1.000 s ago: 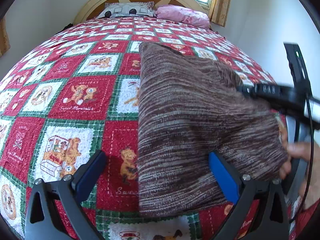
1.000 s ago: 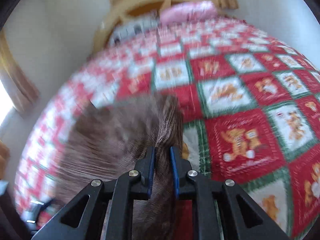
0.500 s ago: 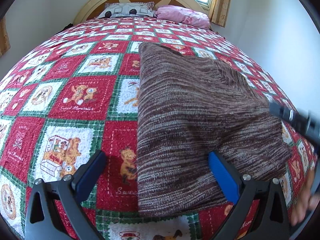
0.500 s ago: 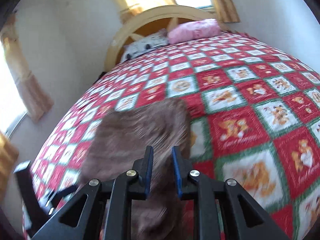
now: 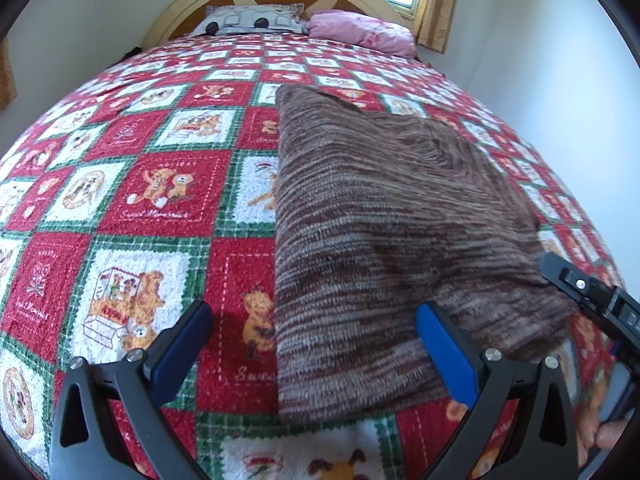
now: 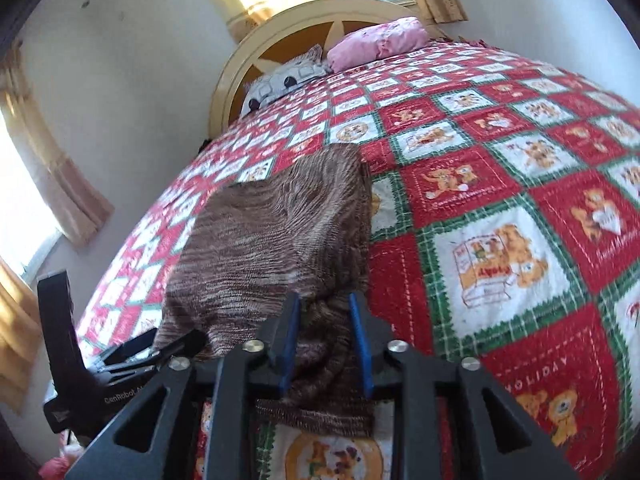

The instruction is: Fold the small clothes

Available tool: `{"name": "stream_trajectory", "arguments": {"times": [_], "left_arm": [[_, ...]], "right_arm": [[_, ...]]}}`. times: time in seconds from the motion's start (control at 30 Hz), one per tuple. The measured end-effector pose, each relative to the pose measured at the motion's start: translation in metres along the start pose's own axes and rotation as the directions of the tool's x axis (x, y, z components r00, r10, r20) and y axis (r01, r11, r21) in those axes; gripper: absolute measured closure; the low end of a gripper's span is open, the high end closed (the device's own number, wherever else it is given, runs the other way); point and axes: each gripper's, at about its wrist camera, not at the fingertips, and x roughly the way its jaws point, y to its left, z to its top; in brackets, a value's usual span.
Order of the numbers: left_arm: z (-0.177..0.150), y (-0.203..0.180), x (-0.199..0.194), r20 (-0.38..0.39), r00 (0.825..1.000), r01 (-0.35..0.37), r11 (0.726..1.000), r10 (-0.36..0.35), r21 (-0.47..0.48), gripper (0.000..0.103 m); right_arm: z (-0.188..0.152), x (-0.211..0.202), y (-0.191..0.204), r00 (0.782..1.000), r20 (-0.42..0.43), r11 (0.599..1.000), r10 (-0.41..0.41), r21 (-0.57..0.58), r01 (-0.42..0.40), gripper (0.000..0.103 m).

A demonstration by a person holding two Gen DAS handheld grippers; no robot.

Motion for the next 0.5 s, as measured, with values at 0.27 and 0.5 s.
{"name": "stream_trajectory", "arguments": {"times": [0.27, 0.5], "left_arm": [[0.026, 0.037, -0.025, 0.056, 0.987, 0.16, 0.977, -0.153, -0.144, 0.0], [0.087, 0.03, 0.023, 0.033, 0.975, 0.223, 0.958, -0.221, -0.182, 0.001]], "right_arm": [[0.006, -0.005, -0.016, 0.996, 0.009, 0.989, 0.091, 0.118, -0.091, 0.06], [0.011, -0.013, -0.017, 0.995, 0.049, 0.988, 0.083, 0.125, -0.088, 0.06]]}}
